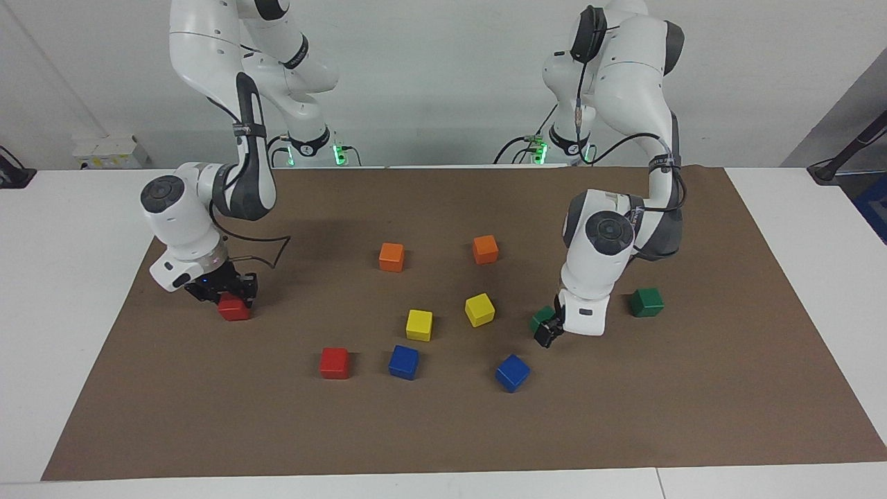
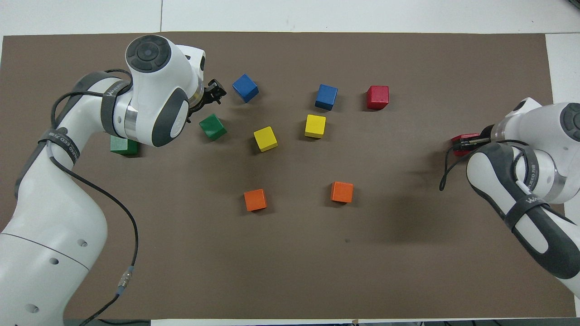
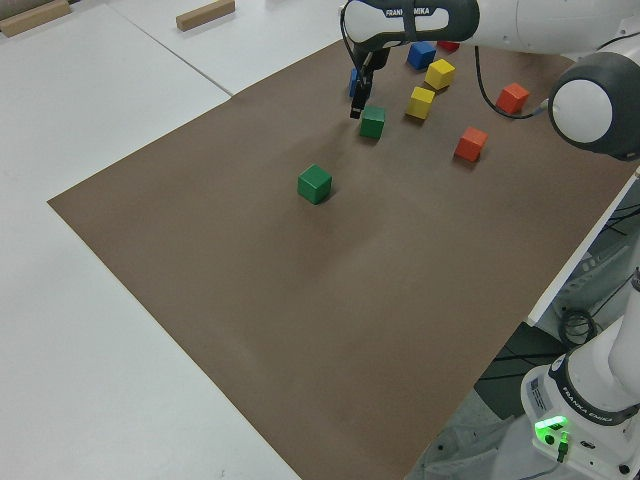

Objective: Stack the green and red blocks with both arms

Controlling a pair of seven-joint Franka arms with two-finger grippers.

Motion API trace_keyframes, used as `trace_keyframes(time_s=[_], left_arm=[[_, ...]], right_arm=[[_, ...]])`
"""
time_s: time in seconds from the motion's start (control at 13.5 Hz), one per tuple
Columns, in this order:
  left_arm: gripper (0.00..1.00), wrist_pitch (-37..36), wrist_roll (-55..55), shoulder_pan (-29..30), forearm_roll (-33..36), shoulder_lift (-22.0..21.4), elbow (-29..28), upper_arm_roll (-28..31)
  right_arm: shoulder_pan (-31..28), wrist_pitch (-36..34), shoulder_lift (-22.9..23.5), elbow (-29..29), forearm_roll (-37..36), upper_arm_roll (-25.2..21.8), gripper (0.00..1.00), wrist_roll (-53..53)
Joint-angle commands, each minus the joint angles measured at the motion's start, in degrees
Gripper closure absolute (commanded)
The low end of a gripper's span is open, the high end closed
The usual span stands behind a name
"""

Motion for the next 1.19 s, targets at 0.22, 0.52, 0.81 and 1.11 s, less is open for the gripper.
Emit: trace_keyframes(time_s=[0.22,0.52,0.81,1.11], left_arm=[[0.00,10.6,-8.0,-2.7,2.0,-5.2,-14.0,0.8],[1.00,11.1,-7.9,-2.8,2.3,-6.0,-16.0,0.8],[1.00,-4.2,13.7,4.0,2.9,-15.0,-15.4,0.2],[1.00,-6.5,45.8,16.3,-3.1,-20.7,-18.9,0.4]], right_arm=[[6.1,-22.8,1.3,20.3,-0.8,0.1,0.00,8.4],[12.7,-21.7,5.8,25.3,-1.6,0.2,0.00,20.6],[15.1,-21.1,17.5,37.3,-1.1,0.3,0.00,28.4],[16.5,-19.4,26.5,47.5,-1.0,0.3,0.00,32.0]])
